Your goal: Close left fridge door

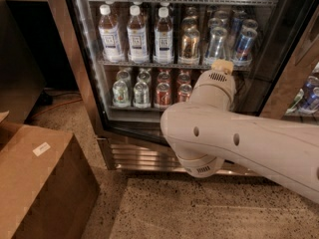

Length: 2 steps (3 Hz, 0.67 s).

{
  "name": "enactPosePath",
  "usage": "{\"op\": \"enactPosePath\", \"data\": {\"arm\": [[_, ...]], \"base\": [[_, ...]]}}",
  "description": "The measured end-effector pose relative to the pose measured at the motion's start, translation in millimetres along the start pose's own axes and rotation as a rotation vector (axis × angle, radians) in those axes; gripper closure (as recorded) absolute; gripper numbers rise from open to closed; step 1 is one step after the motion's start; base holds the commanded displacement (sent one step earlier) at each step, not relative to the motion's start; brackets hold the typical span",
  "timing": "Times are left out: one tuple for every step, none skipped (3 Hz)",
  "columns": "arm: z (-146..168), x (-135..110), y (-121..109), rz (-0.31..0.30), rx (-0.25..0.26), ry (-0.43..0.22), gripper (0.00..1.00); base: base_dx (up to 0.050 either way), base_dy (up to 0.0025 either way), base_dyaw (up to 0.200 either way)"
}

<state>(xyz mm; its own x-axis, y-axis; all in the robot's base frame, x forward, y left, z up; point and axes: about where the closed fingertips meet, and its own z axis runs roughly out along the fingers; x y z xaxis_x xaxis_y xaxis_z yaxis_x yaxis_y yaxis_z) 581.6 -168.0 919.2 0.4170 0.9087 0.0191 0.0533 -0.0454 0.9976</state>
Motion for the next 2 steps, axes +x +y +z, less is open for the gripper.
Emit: {"op": "enactPosePath", "data": {"arm": [[10, 8, 6, 0.007, -0.011, 0.018, 1.0], [24, 18, 16, 0.017, -0.026, 0.035, 1.0]], "base": [[0.0, 0.0, 0.0], [0.0, 0.0, 0.0]]}}
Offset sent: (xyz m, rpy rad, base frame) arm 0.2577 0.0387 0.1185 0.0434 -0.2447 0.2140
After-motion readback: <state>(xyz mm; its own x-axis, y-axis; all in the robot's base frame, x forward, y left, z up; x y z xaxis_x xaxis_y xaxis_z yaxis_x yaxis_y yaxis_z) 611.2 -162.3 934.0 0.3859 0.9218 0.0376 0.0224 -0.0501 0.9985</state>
